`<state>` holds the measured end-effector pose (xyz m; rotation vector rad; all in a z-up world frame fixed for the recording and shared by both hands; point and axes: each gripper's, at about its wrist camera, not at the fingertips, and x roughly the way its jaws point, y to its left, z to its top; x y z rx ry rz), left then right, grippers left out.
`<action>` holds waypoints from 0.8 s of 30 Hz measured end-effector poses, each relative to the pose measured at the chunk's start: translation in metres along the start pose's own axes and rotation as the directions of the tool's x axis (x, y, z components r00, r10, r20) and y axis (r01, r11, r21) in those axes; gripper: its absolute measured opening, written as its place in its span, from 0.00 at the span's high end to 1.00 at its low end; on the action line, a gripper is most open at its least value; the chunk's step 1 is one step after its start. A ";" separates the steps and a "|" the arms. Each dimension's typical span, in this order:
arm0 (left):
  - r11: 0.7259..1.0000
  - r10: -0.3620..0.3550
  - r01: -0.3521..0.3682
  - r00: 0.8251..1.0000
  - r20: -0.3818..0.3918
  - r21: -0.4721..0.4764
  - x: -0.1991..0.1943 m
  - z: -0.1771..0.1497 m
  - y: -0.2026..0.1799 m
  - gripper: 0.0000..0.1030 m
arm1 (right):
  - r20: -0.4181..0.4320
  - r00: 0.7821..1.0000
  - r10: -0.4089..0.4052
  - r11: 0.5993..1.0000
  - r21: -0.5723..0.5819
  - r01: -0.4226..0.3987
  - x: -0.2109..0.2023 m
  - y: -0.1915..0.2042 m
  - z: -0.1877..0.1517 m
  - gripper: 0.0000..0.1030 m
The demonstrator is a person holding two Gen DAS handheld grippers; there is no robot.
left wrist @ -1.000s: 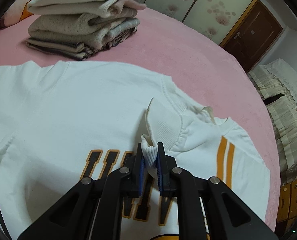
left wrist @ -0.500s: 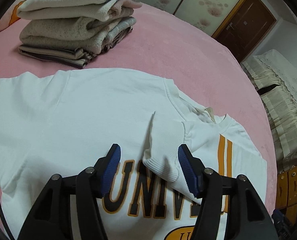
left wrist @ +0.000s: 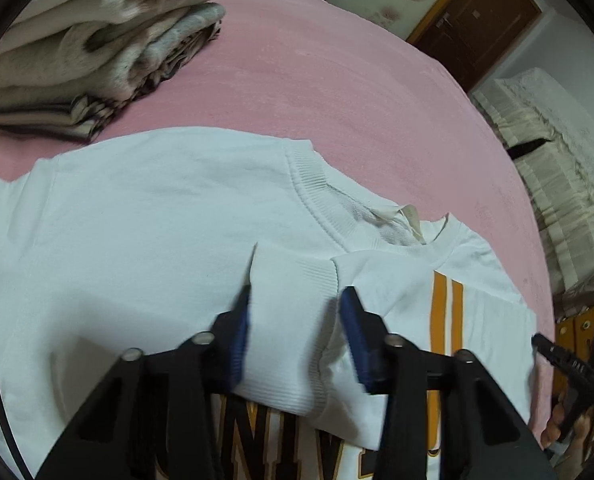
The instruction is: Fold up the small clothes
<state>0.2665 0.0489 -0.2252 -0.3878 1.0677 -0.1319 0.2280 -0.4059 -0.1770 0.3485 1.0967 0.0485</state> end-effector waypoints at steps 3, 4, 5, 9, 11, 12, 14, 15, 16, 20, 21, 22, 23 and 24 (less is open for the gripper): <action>0.998 0.052 -0.052 0.998 0.022 0.022 0.000 0.002 0.000 0.91 | -0.007 1.000 0.004 1.000 0.014 -0.004 0.014 -0.001 0.008 0.53; 0.999 0.041 -0.041 0.999 0.025 0.014 0.000 0.003 0.002 0.93 | -0.002 1.000 0.007 1.000 0.017 -0.007 0.016 -0.001 0.010 0.53; 0.999 0.039 -0.039 0.999 0.038 0.008 -0.002 0.002 0.004 0.94 | 0.005 1.000 0.010 1.000 0.015 -0.010 0.017 -0.001 0.012 0.54; 0.993 0.088 -0.098 0.987 0.137 0.067 -0.016 -0.006 -0.004 0.96 | 0.014 1.000 0.004 0.999 -0.037 -0.003 0.021 0.006 0.020 0.92; 0.989 0.106 -0.123 0.977 0.186 0.082 -0.024 -0.009 -0.012 0.96 | 0.029 0.999 -0.023 0.996 -0.087 0.025 0.020 0.013 0.021 0.95; 0.988 0.111 -0.131 0.973 0.201 0.085 -0.027 -0.010 -0.013 0.96 | 0.044 0.998 -0.045 0.992 -0.117 0.049 0.020 0.018 0.021 0.95; 0.984 0.133 -0.157 0.962 0.238 0.086 -0.033 -0.013 -0.016 0.96 | 0.072 0.995 -0.071 0.985 -0.153 0.081 0.018 0.024 0.021 0.95; 0.983 0.141 -0.166 0.958 0.250 0.083 -0.035 -0.015 -0.015 0.96 | 0.092 0.993 -0.079 0.982 -0.163 0.093 0.017 0.027 0.021 0.95; 0.982 0.148 -0.174 0.955 0.259 0.080 -0.037 -0.016 -0.015 0.96 | 0.108 0.991 -0.083 0.981 -0.169 0.101 0.016 0.028 0.022 0.95; 0.978 0.179 -0.202 0.946 0.271 0.059 -0.036 -0.022 -0.007 0.96 | 0.155 0.979 -0.130 0.965 -0.209 0.161 0.026 0.037 0.017 0.95; 0.976 0.186 -0.208 0.946 0.265 0.059 -0.032 -0.022 -0.006 0.96 | 0.156 0.977 -0.144 0.959 -0.220 0.177 0.030 0.039 0.016 0.95; 0.975 0.195 -0.216 0.947 0.256 0.057 -0.028 -0.022 -0.004 0.96 | 0.156 0.975 -0.161 0.954 -0.229 0.194 0.035 0.040 0.015 0.95; 0.973 0.207 -0.225 0.947 0.244 0.051 -0.023 -0.023 -0.001 0.96 | 0.154 0.973 -0.174 0.950 -0.233 0.207 0.037 0.041 0.015 0.95; 0.973 0.210 -0.227 0.949 0.236 0.044 -0.020 -0.023 0.002 0.96 | 0.154 0.971 -0.180 0.949 -0.234 0.213 0.038 0.040 0.014 0.95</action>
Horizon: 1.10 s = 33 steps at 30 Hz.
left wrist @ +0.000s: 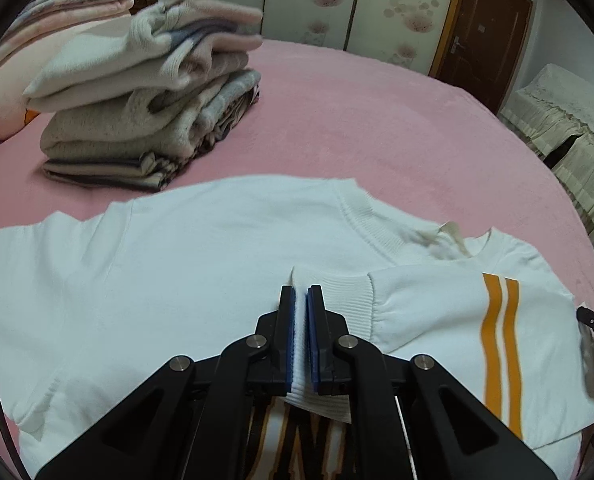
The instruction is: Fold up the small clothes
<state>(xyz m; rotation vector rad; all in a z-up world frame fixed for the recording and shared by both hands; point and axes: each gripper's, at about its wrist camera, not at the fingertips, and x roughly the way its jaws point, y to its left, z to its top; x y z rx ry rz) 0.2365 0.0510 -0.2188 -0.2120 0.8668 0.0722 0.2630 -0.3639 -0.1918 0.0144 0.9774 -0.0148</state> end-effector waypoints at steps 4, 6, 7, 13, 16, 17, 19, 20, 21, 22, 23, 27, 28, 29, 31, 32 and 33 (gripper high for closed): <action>1.000 0.006 -0.006 1.000 -0.017 -0.019 0.005 -0.001 0.002 0.95 | -0.033 0.999 0.001 0.999 0.046 0.000 -0.011 -0.008 0.006 0.87; 1.000 0.002 -0.003 1.000 -0.026 -0.019 0.004 -0.003 0.004 0.94 | -0.028 0.999 0.026 0.996 0.087 -0.024 -0.027 -0.014 0.004 0.85; 1.000 -0.002 0.001 1.000 -0.028 -0.023 0.005 -0.003 0.004 0.93 | -0.013 0.998 0.061 0.993 0.102 -0.059 -0.040 -0.019 0.000 0.85; 0.999 -0.011 0.009 0.999 -0.043 -0.036 0.008 -0.002 0.005 0.91 | 0.020 0.995 0.098 0.993 0.067 -0.099 -0.102 -0.026 -0.056 0.85; 0.999 -0.007 0.006 0.999 -0.048 -0.037 0.008 -0.003 0.003 0.90 | -0.005 0.995 0.097 0.995 0.040 -0.097 -0.118 -0.025 -0.089 0.85; 0.999 -0.008 0.006 0.999 -0.052 -0.039 0.009 -0.003 0.003 0.90 | -0.014 0.996 0.094 0.995 0.026 -0.093 -0.120 -0.024 -0.099 0.85; 0.999 -0.008 0.005 0.998 -0.056 -0.042 0.012 -0.002 0.004 0.90 | -0.038 0.994 0.098 0.995 0.009 -0.098 -0.121 -0.019 -0.112 0.85; 0.999 -0.007 0.004 0.998 -0.057 -0.043 0.012 -0.002 0.003 0.90 | -0.050 0.993 0.105 0.994 0.007 -0.105 -0.119 -0.017 -0.117 0.85; 0.999 -0.005 0.002 0.998 -0.058 -0.044 0.013 -0.002 0.003 0.90 | -0.062 0.992 0.108 0.994 0.004 -0.108 -0.116 -0.013 -0.125 0.85; 0.999 -0.002 0.000 0.998 -0.058 -0.043 0.014 -0.001 0.003 0.90 | -0.069 0.992 0.110 0.994 0.002 -0.110 -0.113 -0.010 -0.127 0.85; 0.999 0.000 -0.003 0.998 -0.058 -0.042 0.014 -0.001 0.003 0.90 | -0.075 0.991 0.113 0.994 0.003 -0.113 -0.110 -0.007 -0.129 0.85; 0.999 0.002 -0.005 0.998 -0.059 -0.043 0.014 0.000 0.002 0.90 | -0.064 0.985 0.158 0.987 0.024 -0.157 -0.103 0.006 -0.129 0.85; 0.999 0.003 -0.005 0.998 -0.059 -0.042 0.014 0.000 0.002 0.90 | -0.059 0.986 0.154 0.988 0.022 -0.153 -0.100 0.010 -0.128 0.84; 0.999 0.004 -0.006 0.998 -0.059 -0.042 0.014 0.000 0.002 0.90 | -0.057 0.988 0.142 0.990 0.020 -0.141 -0.097 0.012 -0.127 0.82; 0.999 0.006 -0.009 0.998 -0.059 -0.045 0.015 0.000 0.002 0.89 | -0.052 0.992 0.116 0.993 0.023 -0.115 -0.088 0.017 -0.125 0.78; 0.999 0.006 -0.009 0.998 -0.059 -0.046 0.016 -0.001 0.002 0.89 | -0.043 0.993 0.111 0.994 0.030 -0.110 -0.086 0.018 -0.125 0.78; 0.999 0.006 -0.009 0.998 -0.059 -0.048 0.016 -0.001 0.002 0.89 | -0.031 0.994 0.106 0.994 0.037 -0.105 -0.085 0.017 -0.124 0.77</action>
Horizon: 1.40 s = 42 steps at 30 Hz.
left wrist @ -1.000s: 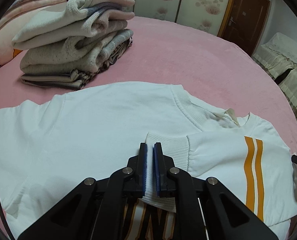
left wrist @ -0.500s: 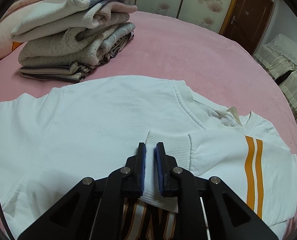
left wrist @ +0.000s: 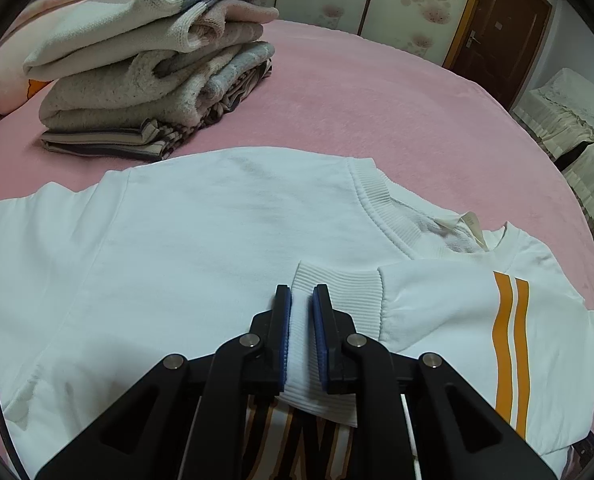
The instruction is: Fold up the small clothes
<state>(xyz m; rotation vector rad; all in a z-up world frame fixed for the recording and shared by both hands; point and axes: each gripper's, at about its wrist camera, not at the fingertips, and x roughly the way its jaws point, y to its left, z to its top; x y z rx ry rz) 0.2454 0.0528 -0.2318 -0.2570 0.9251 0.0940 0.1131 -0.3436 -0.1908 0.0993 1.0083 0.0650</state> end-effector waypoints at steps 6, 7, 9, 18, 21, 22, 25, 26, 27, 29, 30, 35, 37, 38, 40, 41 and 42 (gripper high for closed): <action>1.000 0.002 -0.002 1.000 0.001 -0.001 0.000 -0.001 0.000 0.89 | 0.099 0.994 -0.040 0.996 0.078 0.032 -0.002 -0.003 -0.003 0.77; 1.000 0.003 -0.003 1.000 0.002 -0.001 0.000 -0.001 0.000 0.89 | 0.116 0.992 -0.044 0.996 0.084 0.034 -0.004 -0.003 -0.004 0.77; 1.000 0.004 -0.004 1.000 0.003 -0.001 0.000 -0.001 0.000 0.89 | 0.149 0.986 -0.073 0.994 0.086 0.061 -0.008 0.000 -0.005 0.81; 1.000 0.019 -0.019 1.000 0.008 0.006 -0.003 -0.003 -0.002 0.88 | 0.134 0.971 -0.200 0.968 0.181 0.175 -0.006 0.007 -0.021 0.90; 1.000 0.020 -0.020 1.000 -0.001 0.011 -0.004 -0.002 -0.002 0.86 | 0.110 0.974 -0.200 0.968 0.174 0.179 -0.004 0.006 -0.018 0.90; 1.000 0.019 -0.019 1.000 -0.004 0.014 -0.005 -0.001 -0.001 0.81 | 0.104 0.975 -0.199 0.969 0.168 0.180 -0.005 0.006 -0.017 0.88; 1.000 0.017 -0.016 1.000 -0.018 0.017 -0.011 0.000 0.004 0.63 | 0.086 0.975 -0.203 0.970 0.156 0.189 -0.014 0.007 -0.016 0.75; 1.000 0.013 -0.013 1.000 -0.023 0.010 -0.014 0.000 0.007 0.54 | 0.080 0.974 -0.211 0.968 0.154 0.197 -0.017 0.008 -0.017 0.72; 1.000 0.012 -0.013 1.000 -0.023 -0.001 -0.018 0.000 0.011 0.51 | 0.074 0.974 -0.214 0.968 0.151 0.202 -0.021 0.009 -0.019 0.69; 0.999 0.014 -0.015 1.000 -0.018 -0.029 -0.030 0.000 0.021 0.47 | 0.070 0.975 -0.210 0.969 0.146 0.198 -0.029 0.011 -0.025 0.69; 0.999 0.007 -0.008 1.000 -0.019 -0.036 -0.033 0.000 0.025 0.47 | 0.068 0.975 -0.210 0.970 0.142 0.199 -0.034 0.013 -0.029 0.69; 0.998 -0.004 0.003 1.000 -0.020 -0.065 -0.065 -0.001 0.048 0.46 | 0.072 0.973 -0.219 0.971 0.113 0.210 -0.057 0.027 -0.045 0.69; 0.998 -0.008 0.007 1.000 -0.021 -0.061 -0.080 -0.004 0.053 0.43 | 0.073 0.977 -0.202 0.974 0.118 0.192 -0.064 0.031 -0.047 0.69; 0.998 -0.014 0.013 1.000 -0.025 -0.056 -0.089 -0.005 0.056 0.40 | 0.073 0.979 -0.190 0.976 0.125 0.180 -0.069 0.034 -0.048 0.69; 0.999 -0.017 0.016 0.999 -0.029 -0.044 -0.101 -0.007 0.059 0.36 | 0.078 0.982 -0.171 0.978 0.137 0.160 -0.075 0.039 -0.047 0.69; 0.999 -0.019 0.018 0.999 -0.031 -0.030 -0.109 -0.009 0.059 0.35 | 0.082 0.984 -0.160 0.978 0.145 0.147 -0.080 0.042 -0.045 0.69; 1.000 -0.021 0.021 0.999 -0.028 -0.012 -0.117 -0.010 0.058 0.35 | 0.085 0.985 -0.152 0.979 0.149 0.139 -0.083 0.045 -0.044 0.69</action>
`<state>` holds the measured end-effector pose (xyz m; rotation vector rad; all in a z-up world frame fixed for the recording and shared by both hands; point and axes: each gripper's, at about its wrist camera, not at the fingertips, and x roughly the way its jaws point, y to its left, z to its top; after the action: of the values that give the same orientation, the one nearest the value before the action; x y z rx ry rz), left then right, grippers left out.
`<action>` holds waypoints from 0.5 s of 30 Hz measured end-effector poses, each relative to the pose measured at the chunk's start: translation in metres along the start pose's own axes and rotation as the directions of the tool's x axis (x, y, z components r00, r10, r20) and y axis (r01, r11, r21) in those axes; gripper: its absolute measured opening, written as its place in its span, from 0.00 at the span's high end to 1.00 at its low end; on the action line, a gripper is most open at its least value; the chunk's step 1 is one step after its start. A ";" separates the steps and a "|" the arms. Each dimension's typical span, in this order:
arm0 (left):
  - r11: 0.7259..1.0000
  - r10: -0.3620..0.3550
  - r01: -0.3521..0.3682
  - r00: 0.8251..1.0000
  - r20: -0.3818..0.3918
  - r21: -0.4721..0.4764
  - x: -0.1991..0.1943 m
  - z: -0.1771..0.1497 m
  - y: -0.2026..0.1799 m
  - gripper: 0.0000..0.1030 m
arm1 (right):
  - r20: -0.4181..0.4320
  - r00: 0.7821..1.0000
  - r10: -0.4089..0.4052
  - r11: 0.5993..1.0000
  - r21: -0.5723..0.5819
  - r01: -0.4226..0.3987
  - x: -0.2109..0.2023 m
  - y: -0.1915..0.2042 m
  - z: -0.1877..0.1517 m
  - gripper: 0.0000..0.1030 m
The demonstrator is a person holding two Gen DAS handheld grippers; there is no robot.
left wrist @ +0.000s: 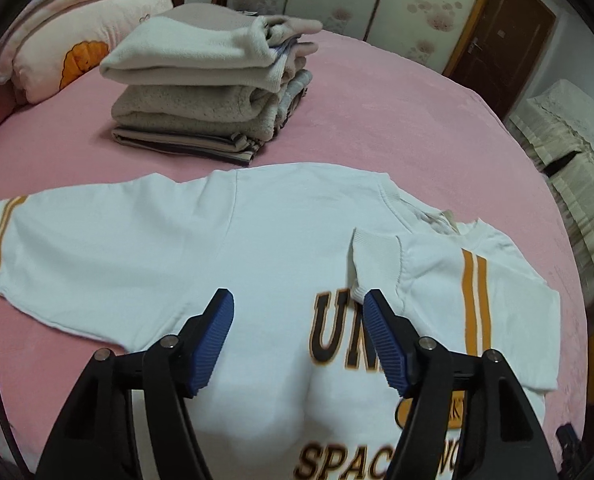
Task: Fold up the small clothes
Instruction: 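Move the left gripper to the other striped sleeve cuff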
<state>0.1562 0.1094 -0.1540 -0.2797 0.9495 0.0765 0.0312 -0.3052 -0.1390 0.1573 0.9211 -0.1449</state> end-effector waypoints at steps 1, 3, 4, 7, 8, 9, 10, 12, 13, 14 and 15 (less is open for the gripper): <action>1.000 -0.001 0.001 1.000 0.004 0.013 -0.008 -0.001 -0.001 0.33 | 0.002 1.000 0.008 1.000 0.005 -0.008 -0.004 0.003 0.002 0.69; 0.999 -0.003 0.002 1.000 0.014 0.045 -0.024 -0.005 -0.004 0.30 | 0.011 0.999 0.032 0.999 0.011 -0.032 -0.012 0.010 0.006 0.69; 0.998 -0.005 0.004 1.000 0.022 0.059 -0.032 -0.007 -0.005 0.28 | 0.017 0.999 0.041 0.999 0.011 -0.041 -0.017 0.014 0.007 0.69; 0.995 -0.018 0.013 0.999 0.046 0.100 -0.054 -0.010 -0.009 0.20 | 0.034 0.998 0.062 0.998 0.000 -0.062 -0.030 0.027 0.012 0.69; 0.994 -0.026 0.020 0.998 0.055 0.111 -0.063 -0.012 -0.008 0.17 | 0.040 0.997 0.067 0.998 -0.006 -0.067 -0.034 0.032 0.014 0.69; 0.993 -0.031 0.024 0.998 0.061 0.117 -0.069 -0.013 -0.006 0.16 | 0.044 0.997 0.070 0.997 -0.012 -0.070 -0.037 0.037 0.014 0.69; 0.992 -0.037 0.029 0.997 0.066 0.123 -0.074 -0.014 -0.005 0.15 | 0.048 0.996 0.074 0.997 -0.020 -0.073 -0.041 0.042 0.014 0.69; 0.991 -0.050 0.041 0.996 0.069 0.125 -0.085 -0.016 0.002 0.14 | 0.050 0.995 0.085 0.996 -0.034 -0.083 -0.047 0.053 0.015 0.69; 0.991 -0.055 0.046 0.996 0.070 0.123 -0.090 -0.017 0.007 0.14 | 0.048 0.995 0.090 0.995 -0.040 -0.088 -0.049 0.058 0.015 0.69; 0.992 -0.062 0.053 0.996 0.071 0.115 -0.096 -0.017 0.014 0.14 | 0.045 0.994 0.098 0.994 -0.049 -0.096 -0.051 0.066 0.016 0.69; 0.993 -0.065 0.057 0.995 0.071 0.108 -0.100 -0.017 0.018 0.14 | 0.042 0.993 0.106 0.993 -0.053 -0.104 -0.052 0.072 0.016 0.69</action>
<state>0.0811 0.1278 -0.0863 -0.2062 0.8677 -0.0194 0.0262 -0.2351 -0.0823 0.1542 0.8687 -0.0275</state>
